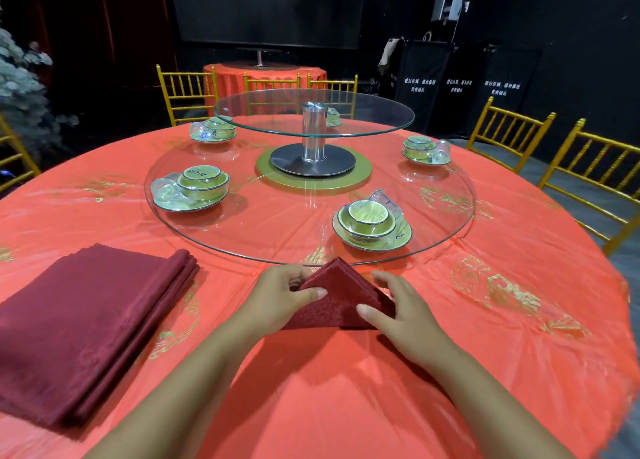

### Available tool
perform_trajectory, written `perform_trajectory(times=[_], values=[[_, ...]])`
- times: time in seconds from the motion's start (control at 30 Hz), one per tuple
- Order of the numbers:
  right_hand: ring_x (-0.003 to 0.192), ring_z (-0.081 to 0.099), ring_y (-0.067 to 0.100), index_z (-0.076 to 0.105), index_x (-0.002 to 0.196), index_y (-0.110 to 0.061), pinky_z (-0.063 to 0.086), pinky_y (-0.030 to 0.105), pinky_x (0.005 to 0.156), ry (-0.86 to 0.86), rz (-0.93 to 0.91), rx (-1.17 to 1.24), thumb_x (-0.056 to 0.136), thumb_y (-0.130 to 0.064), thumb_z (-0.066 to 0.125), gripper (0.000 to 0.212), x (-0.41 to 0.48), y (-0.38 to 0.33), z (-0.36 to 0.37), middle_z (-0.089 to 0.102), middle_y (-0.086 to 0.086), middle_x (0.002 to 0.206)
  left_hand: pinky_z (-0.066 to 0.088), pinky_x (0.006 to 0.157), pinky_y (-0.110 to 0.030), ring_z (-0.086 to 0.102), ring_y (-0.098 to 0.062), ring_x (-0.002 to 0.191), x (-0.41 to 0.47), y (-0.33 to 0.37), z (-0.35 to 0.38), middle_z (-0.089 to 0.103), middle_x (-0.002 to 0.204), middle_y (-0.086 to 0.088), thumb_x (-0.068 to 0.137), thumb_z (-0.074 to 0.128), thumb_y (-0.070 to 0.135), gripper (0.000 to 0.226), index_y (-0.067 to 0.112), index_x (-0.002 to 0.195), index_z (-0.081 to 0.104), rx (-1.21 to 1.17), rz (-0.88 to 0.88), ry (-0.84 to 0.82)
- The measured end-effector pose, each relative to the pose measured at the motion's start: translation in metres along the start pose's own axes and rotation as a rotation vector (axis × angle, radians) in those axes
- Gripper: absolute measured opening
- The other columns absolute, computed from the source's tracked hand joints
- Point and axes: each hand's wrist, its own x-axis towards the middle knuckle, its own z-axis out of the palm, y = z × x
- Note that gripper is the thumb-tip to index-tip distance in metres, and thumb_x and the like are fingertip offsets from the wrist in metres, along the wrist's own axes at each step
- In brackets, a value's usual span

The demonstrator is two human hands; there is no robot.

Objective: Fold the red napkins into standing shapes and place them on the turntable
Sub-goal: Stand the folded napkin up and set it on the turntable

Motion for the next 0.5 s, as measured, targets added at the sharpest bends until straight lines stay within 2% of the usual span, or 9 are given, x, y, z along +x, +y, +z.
perform_trajectory(times=[0.1,0.17,0.2,0.27,0.33,0.4,0.5], values=[[0.113,0.051,0.009,0.053,0.128,-0.017,0.038,0.031,0.099,0.078,-0.045,0.078,0.09,-0.032,0.061,0.041,0.011,-0.018,0.022,0.058,-0.008,0.12,0.043,0.068,-0.033,0.057,-0.013,0.067,0.0,-0.003,0.0,0.067,0.073,-0.003,0.077,0.077,0.016,0.012,0.009,0.077,0.067,-0.033,-0.01,-0.006],[0.1,0.056,0.009,0.06,0.114,-0.021,0.042,0.032,0.09,0.164,-0.063,0.08,0.089,-0.034,0.056,0.028,0.013,-0.023,0.031,0.062,-0.012,0.105,0.045,0.071,-0.033,0.06,-0.01,0.07,-0.001,-0.004,-0.001,0.069,0.075,0.004,0.072,0.075,0.03,0.015,0.018,0.078,0.069,-0.014,-0.004,-0.019],[0.095,0.056,0.01,0.061,0.109,-0.022,0.042,0.031,0.084,0.207,-0.065,0.063,0.087,-0.036,0.054,0.027,0.012,-0.022,0.034,0.062,-0.014,0.098,0.047,0.076,-0.029,0.063,-0.006,0.076,-0.002,-0.005,-0.001,0.071,0.082,0.01,0.07,0.074,0.037,0.017,0.026,0.083,0.07,0.004,0.014,-0.02],[0.088,0.056,0.012,0.063,0.103,-0.02,0.04,0.028,0.077,0.262,-0.069,0.032,0.086,-0.042,0.051,0.03,0.01,-0.02,0.037,0.061,-0.013,0.091,0.043,0.092,-0.021,0.061,0.002,0.102,-0.003,-0.007,-0.005,0.069,0.106,0.018,0.07,0.065,0.054,0.036,0.042,0.104,0.066,0.068,0.066,0.06],[0.085,0.054,0.011,0.063,0.1,-0.018,0.039,0.028,0.075,0.276,-0.076,0.027,0.085,-0.048,0.046,0.037,0.008,-0.019,0.038,0.061,-0.011,0.089,0.034,0.105,-0.025,0.05,-0.003,0.123,0.001,-0.013,-0.014,0.059,0.13,0.012,0.078,0.052,0.06,0.055,0.034,0.127,0.057,0.268,0.088,0.227],[0.084,0.052,0.01,0.063,0.1,-0.017,0.039,0.028,0.075,0.281,-0.083,0.036,0.085,-0.049,0.045,0.039,0.007,-0.018,0.039,0.061,-0.01,0.088,0.023,0.114,-0.036,0.035,-0.015,0.138,0.008,-0.024,-0.028,0.046,0.146,-0.001,0.091,0.045,0.051,0.056,0.024,0.14,0.046,0.58,0.016,0.34],[0.085,0.053,0.012,0.063,0.1,-0.017,0.041,0.031,0.076,0.281,-0.075,0.035,0.085,-0.049,0.043,0.041,0.005,-0.019,0.039,0.061,-0.009,0.089,0.006,0.118,-0.048,0.01,-0.015,0.147,0.013,-0.042,-0.042,0.021,0.158,0.002,0.098,0.038,0.049,0.055,0.027,0.147,0.032,0.87,-0.192,0.277]])
